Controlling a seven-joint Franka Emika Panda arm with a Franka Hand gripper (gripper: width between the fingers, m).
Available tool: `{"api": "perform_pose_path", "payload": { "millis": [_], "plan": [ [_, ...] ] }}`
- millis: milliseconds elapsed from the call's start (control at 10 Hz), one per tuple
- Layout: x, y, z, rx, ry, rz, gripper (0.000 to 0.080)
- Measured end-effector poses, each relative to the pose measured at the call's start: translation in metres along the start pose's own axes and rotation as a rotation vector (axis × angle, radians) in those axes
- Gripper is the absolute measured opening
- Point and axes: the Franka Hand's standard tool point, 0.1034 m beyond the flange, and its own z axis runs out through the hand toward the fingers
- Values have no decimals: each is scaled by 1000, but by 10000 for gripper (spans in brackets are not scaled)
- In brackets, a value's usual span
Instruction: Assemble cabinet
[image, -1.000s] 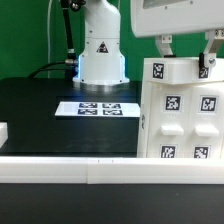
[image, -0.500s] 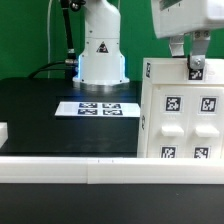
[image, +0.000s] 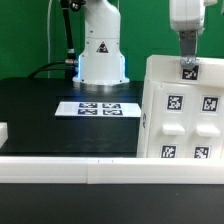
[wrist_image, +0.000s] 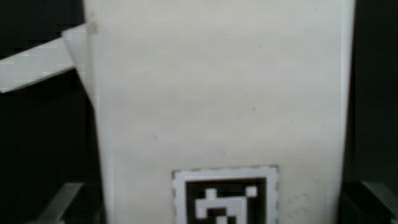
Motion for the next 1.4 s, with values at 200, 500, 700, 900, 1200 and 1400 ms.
{"api": "perform_pose_path", "payload": {
  "millis": [200, 500, 700, 900, 1200, 1400],
  "plan": [
    [-3, 1, 0, -3, -15, -1, 577],
    [-8, 1, -5, 1, -31, -12, 788],
    [-15, -3, -17, 19, -61, -36, 796],
    [-17, -4, -19, 22, -77, -49, 797],
    [-19, 2, -15, -19, -70, -218, 797],
    [-24, 0, -17, -28, -78, -491, 797]
  ]
}}
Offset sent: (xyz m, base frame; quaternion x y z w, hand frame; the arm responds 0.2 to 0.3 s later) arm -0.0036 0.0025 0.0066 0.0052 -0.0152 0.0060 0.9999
